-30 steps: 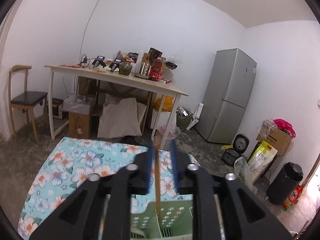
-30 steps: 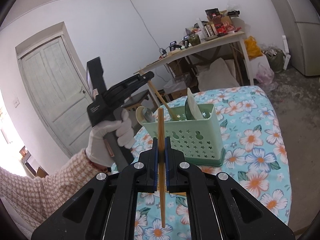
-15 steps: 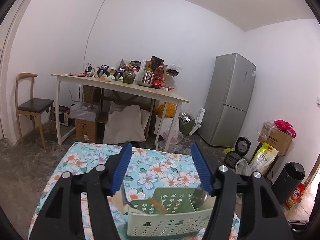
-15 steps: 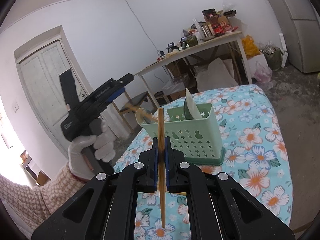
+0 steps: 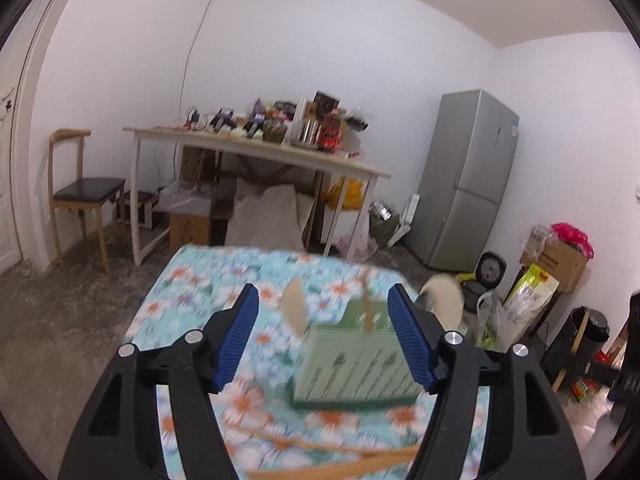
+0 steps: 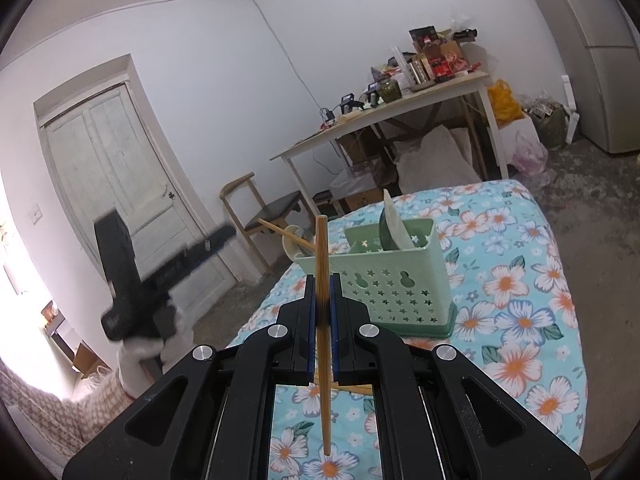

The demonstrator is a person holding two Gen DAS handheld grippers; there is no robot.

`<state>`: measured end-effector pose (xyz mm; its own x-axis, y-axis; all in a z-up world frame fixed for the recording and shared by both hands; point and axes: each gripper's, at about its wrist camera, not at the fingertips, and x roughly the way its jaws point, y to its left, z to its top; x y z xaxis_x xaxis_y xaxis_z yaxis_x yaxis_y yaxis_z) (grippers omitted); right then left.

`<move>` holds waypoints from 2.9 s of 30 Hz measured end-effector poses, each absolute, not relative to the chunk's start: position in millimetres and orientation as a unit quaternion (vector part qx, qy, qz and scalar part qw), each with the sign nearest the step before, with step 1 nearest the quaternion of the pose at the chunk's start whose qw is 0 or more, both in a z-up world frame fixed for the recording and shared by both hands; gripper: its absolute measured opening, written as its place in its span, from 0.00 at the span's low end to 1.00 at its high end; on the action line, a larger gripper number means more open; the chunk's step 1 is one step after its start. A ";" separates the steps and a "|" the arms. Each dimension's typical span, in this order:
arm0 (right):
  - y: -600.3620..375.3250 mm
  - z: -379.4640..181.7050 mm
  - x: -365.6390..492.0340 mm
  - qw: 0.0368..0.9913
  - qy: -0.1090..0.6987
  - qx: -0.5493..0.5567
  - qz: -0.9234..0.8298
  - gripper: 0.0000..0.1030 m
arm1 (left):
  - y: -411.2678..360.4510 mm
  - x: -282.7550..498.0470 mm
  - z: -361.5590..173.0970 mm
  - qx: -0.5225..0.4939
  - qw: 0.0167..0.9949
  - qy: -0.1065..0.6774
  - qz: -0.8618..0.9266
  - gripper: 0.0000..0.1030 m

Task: Organize utensils
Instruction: 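Lower the chopstick into the green holder and open the right tool, then reach the left tool to the loose chopsticks and grasp one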

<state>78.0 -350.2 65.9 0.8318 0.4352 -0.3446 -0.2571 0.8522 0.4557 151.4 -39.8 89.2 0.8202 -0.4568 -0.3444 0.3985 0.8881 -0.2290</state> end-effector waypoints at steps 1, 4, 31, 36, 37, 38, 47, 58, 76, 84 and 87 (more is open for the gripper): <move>-349.1 67.4 78.0 0.936 0.222 0.198 0.186 0.04 | -35.4 148.9 84.7 -0.073 0.951 0.203 -0.222 0.63; -345.2 73.0 78.5 0.938 0.218 0.193 0.188 0.04 | -23.6 141.3 71.6 -0.079 0.948 0.217 -0.218 0.65; -306.2 198.8 178.8 0.980 0.079 0.032 0.179 0.04 | 11.1 135.0 21.1 -0.117 0.941 0.247 -0.199 0.91; -302.6 174.4 209.9 0.982 0.102 0.011 0.156 0.04 | 11.4 136.1 18.6 -0.110 0.943 0.241 -0.201 0.92; -302.2 166.5 217.0 0.982 0.111 0.011 0.155 0.04 | 11.3 136.4 18.1 -0.108 0.943 0.240 -0.203 0.92; -301.2 160.4 222.6 0.981 0.119 0.008 0.152 0.04 | 11.6 136.8 17.9 -0.107 0.943 0.239 -0.203 0.92; -282.8 108.0 245.5 0.973 0.187 -0.060 0.124 0.05 | 12.5 138.4 14.5 -0.107 0.943 0.241 -0.203 0.93; -292.2 124.3 223.0 0.974 0.180 -0.039 0.129 0.27 | 10.7 136.0 14.7 -0.107 0.943 0.245 -0.200 0.94; -317.5 65.7 131.7 0.954 0.248 0.073 0.153 0.36 | 7.6 133.0 17.4 -0.091 0.943 0.251 -0.199 0.94; -323.5 -8.9 115.7 0.920 0.332 0.161 0.129 0.37 | 4.6 133.3 17.9 -0.084 0.941 0.264 -0.194 0.94; -324.0 -25.4 108.7 0.913 0.346 0.179 0.119 0.37 | 1.7 134.2 16.6 -0.081 0.941 0.266 -0.193 0.94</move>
<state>108.7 -324.0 -25.4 0.7322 0.3413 -0.5894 -0.0940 0.9077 0.4089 134.2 1.7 16.6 0.7838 -0.4057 -0.4702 0.3196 0.9127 -0.2547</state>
